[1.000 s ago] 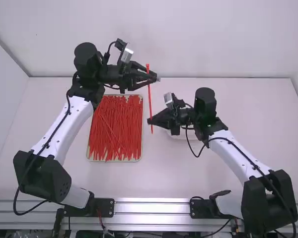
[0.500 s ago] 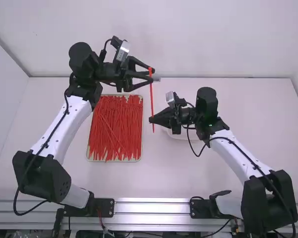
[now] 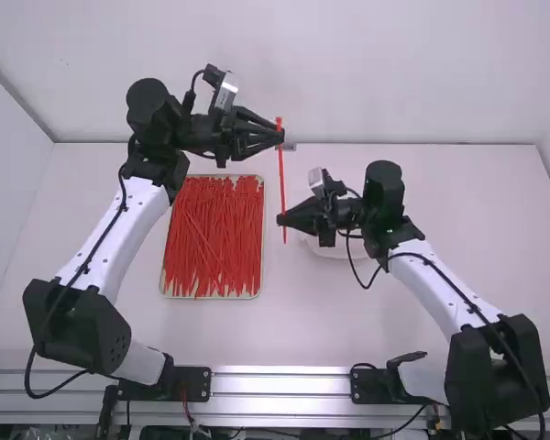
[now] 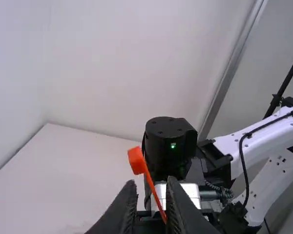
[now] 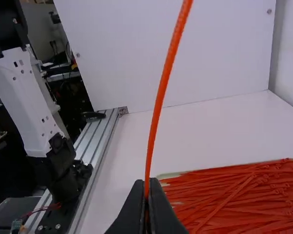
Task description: Fasten the cable tie
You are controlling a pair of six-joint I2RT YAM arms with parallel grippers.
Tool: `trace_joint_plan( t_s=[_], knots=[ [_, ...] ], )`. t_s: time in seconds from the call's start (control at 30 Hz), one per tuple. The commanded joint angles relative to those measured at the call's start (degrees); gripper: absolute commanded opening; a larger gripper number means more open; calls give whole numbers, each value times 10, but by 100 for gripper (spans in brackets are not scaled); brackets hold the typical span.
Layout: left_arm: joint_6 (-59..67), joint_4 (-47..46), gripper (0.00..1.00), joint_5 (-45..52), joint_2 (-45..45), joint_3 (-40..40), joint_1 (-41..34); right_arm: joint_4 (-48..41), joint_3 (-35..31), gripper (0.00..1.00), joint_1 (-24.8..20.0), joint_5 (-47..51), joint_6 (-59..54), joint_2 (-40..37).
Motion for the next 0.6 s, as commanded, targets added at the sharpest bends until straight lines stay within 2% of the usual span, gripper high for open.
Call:
trace_joint_plan(
  t_s=[0.0,0.57],
  knots=[
    [-4,5,15,-6,-2,17,2,4,16,0,-1,-4,2,1],
    [-32,22,17,-33,-2,17,1,4,16,0,0,11,-2,1]
  ],
)
